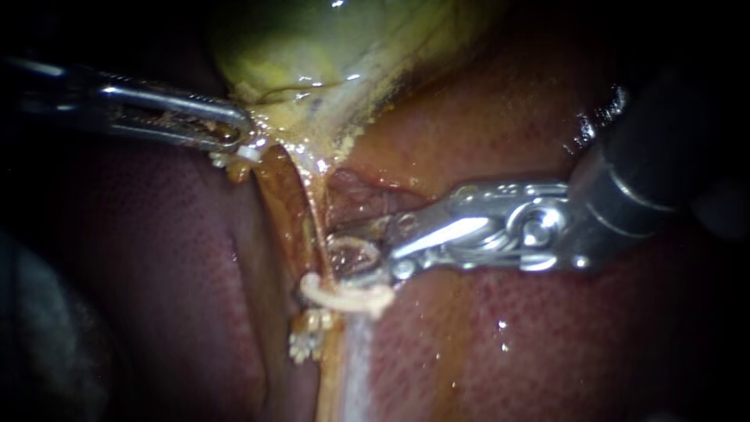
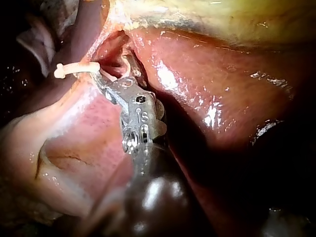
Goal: Clipping second clip right tube
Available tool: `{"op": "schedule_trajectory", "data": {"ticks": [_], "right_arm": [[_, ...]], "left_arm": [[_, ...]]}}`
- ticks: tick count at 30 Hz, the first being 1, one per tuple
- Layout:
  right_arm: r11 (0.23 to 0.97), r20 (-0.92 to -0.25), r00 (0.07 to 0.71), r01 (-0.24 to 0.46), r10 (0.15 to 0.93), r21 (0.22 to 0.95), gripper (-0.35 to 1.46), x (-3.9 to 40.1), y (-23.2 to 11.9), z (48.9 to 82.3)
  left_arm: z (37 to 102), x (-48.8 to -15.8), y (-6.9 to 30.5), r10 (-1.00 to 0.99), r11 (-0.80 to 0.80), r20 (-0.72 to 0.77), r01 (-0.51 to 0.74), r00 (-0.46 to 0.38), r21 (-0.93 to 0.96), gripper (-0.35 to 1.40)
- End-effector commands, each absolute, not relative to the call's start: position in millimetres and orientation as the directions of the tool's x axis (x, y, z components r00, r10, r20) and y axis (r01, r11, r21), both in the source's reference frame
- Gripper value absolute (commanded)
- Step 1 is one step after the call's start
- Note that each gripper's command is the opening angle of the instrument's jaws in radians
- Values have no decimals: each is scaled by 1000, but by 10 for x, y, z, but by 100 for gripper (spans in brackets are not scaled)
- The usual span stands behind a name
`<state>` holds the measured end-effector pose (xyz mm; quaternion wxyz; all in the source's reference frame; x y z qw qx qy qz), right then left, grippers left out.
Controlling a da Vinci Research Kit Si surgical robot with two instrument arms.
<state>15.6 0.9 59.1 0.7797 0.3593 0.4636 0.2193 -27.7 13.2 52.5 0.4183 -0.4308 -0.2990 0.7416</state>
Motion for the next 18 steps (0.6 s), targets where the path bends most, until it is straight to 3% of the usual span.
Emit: {"op": "schedule_trajectory", "data": {"ticks": [1, 18], "right_arm": [[643, -566, 472, -4, 676, 766, 50, 154, 10, 590], [606, -576, 409, 66, 708, 793, 50, 131, 25, 569]], "left_arm": [[525, -277, 132, 878, -471, -389, -362, -279, -804, -35], [525, -275, 132, 878, -471, -389, -362, -279, -804, -35]]}}
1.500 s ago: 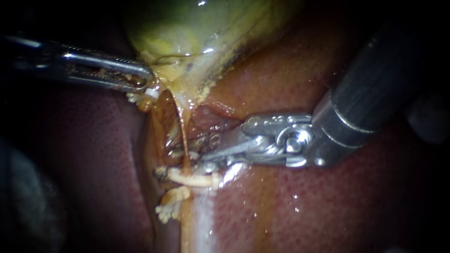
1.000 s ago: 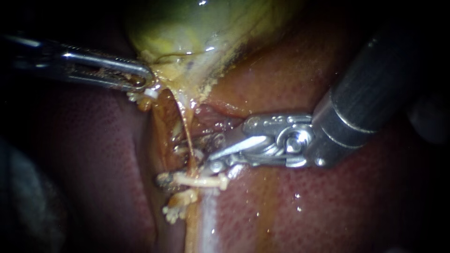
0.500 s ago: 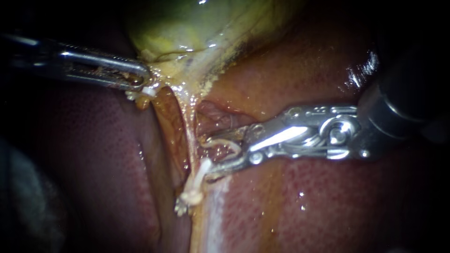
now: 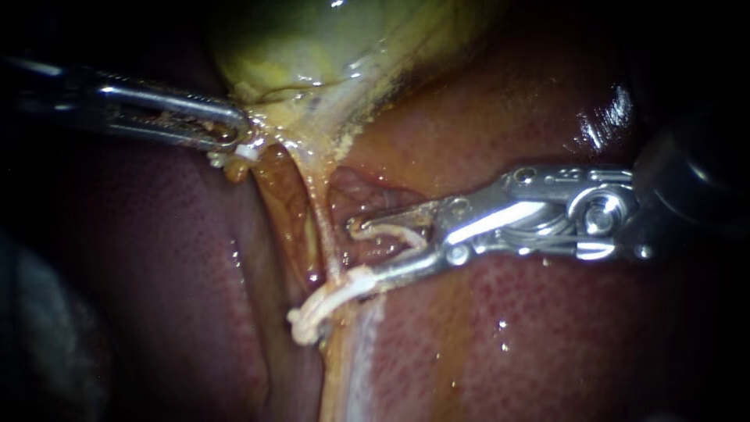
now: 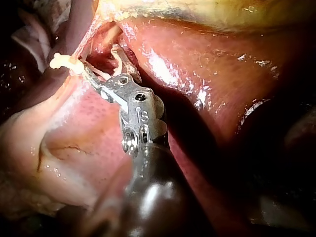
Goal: Clipping second clip right tube
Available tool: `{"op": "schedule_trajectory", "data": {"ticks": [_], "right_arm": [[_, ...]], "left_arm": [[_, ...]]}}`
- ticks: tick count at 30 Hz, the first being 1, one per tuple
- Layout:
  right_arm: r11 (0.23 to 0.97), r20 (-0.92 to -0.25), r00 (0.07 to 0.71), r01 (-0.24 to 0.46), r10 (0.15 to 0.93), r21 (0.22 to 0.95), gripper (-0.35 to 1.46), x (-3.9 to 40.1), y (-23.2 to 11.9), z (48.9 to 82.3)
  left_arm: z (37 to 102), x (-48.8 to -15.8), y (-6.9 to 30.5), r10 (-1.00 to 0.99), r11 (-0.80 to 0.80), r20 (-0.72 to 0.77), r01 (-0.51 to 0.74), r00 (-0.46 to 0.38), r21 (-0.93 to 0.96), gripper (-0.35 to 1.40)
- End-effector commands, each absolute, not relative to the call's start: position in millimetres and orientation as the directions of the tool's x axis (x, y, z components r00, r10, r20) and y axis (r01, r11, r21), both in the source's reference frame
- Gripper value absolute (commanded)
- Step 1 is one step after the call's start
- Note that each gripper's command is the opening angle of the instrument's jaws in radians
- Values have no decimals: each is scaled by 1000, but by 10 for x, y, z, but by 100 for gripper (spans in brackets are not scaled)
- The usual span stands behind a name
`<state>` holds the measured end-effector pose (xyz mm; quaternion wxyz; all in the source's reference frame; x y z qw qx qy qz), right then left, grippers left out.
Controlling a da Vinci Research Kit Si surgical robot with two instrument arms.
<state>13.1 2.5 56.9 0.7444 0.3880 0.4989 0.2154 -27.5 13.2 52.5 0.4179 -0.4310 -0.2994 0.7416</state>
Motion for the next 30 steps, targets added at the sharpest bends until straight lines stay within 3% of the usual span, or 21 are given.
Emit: {"op": "schedule_trajectory", "data": {"ticks": [1, 19, 30], "right_arm": [[604, -576, 404, 70, 711, 794, 50, 129, 26, 568], [596, -575, 408, 89, 709, 798, 49, 124, 29, 565], [597, -573, 409, 83, 710, 798, 49, 145, 24, 575]], "left_arm": [[525, -275, 132, 878, -471, -389, -361, -279, -804, -35], [524, -274, 132, 878, -471, -389, -361, -280, -805, -35], [525, -275, 132, 878, -471, -389, -361, -279, -805, -35]]}}
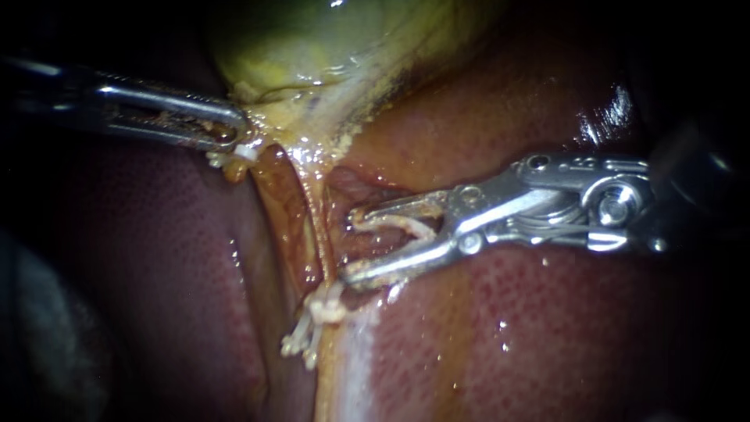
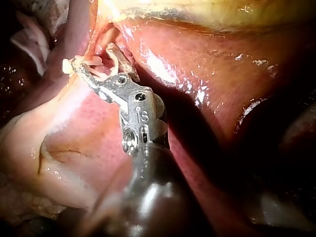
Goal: Clipping second clip right tube
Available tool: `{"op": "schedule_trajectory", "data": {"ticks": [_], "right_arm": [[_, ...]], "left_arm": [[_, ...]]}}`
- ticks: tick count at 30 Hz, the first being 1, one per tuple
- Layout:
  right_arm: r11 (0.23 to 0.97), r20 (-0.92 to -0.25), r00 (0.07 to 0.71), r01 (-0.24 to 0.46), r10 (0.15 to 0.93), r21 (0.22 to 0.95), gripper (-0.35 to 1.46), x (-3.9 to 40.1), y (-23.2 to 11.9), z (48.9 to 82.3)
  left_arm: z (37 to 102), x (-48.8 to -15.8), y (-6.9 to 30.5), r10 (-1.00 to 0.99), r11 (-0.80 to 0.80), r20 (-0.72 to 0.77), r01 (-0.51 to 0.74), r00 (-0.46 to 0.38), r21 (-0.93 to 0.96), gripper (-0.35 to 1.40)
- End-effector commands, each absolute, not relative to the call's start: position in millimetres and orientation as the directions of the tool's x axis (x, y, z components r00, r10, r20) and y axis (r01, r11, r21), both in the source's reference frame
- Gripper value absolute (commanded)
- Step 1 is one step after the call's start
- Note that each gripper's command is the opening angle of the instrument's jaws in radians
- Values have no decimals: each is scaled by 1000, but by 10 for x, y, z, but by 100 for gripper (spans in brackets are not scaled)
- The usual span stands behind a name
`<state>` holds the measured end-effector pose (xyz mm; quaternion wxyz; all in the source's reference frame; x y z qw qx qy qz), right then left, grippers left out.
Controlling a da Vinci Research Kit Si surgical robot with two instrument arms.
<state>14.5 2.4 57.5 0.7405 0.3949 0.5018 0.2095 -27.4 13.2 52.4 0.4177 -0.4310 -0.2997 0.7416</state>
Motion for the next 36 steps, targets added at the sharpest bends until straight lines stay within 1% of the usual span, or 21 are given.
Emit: {"op": "schedule_trajectory", "data": {"ticks": [1, 5, 8, 14, 21, 23, 36], "right_arm": [[594, -569, 410, 80, 713, 801, 49, 148, 23, 577], [584, -558, 416, 75, 718, 808, 49, 161, 16, 584], [568, -548, 416, 88, 726, 819, 49, 172, 9, 590], [517, -521, 391, 124, 759, 847, 49, 198, -5, 591], [466, -488, 342, 150, 803, 872, 49, 223, -17, 586], [455, -479, 339, 152, 810, 877, 49, 226, -20, 586], [448, -475, 332, 158, 815, 880, 49, 225, -21, 587]], "left_arm": [[525, -275, 132, 878, -471, -389, -361, -279, -805, -35], [525, -275, 132, 878, -471, -389, -361, -279, -805, -35], [525, -276, 133, 878, -471, -389, -362, -279, -804, -35], [525, -276, 133, 878, -471, -389, -362, -279, -804, -35], [525, -278, 133, 878, -471, -389, -363, -278, -804, -35], [525, -278, 133, 878, -471, -389, -363, -278, -804, -35], [525, -279, 133, 878, -471, -388, -363, -278, -804, -35]]}}
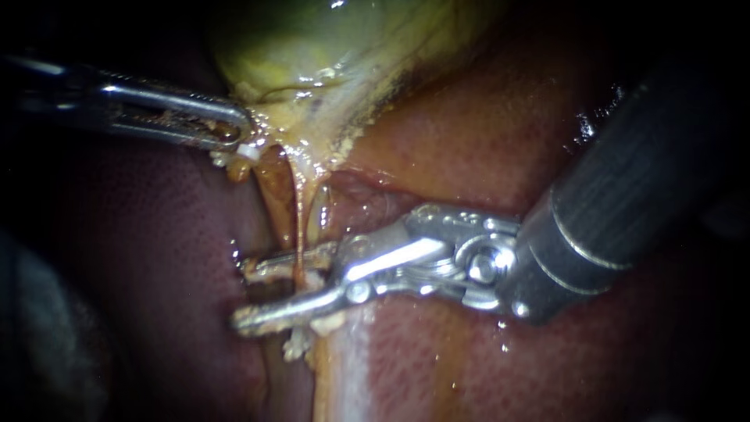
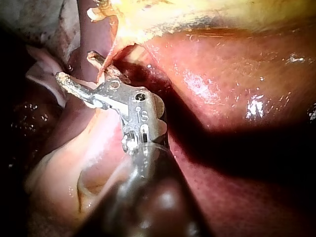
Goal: Clipping second clip right tube
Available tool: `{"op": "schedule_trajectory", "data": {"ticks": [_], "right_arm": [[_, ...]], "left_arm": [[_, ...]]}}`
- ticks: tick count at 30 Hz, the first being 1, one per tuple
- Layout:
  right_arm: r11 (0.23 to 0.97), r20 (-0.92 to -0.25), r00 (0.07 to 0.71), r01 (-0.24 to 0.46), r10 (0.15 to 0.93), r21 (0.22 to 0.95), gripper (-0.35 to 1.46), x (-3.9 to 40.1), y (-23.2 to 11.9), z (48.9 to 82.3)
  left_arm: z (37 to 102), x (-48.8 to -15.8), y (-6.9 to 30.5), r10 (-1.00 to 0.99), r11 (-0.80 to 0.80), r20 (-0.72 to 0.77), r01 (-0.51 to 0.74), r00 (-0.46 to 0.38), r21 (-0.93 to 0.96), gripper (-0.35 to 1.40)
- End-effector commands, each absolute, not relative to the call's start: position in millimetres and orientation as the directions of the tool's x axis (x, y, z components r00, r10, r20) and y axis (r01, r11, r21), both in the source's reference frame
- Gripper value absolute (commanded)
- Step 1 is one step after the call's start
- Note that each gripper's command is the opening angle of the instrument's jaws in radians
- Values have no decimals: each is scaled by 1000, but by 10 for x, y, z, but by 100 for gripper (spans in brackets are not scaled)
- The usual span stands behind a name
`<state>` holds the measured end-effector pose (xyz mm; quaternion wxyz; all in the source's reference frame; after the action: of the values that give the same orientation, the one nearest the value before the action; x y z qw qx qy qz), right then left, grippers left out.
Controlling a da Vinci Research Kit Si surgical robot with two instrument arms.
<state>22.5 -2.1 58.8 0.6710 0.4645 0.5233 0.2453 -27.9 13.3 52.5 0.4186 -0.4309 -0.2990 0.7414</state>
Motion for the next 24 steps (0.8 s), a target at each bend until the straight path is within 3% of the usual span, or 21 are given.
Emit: {"op": "schedule_trajectory", "data": {"ticks": [1, 24], "right_arm": [[448, -475, 330, 160, 816, 880, 49, 224, -21, 587], [390, -452, 307, 243, 838, 888, 46, 197, -12, 527]], "left_arm": [[525, -279, 133, 879, -471, -388, -363, -278, -804, -35], [524, -276, 132, 878, -471, -389, -362, -279, -804, -35]]}}
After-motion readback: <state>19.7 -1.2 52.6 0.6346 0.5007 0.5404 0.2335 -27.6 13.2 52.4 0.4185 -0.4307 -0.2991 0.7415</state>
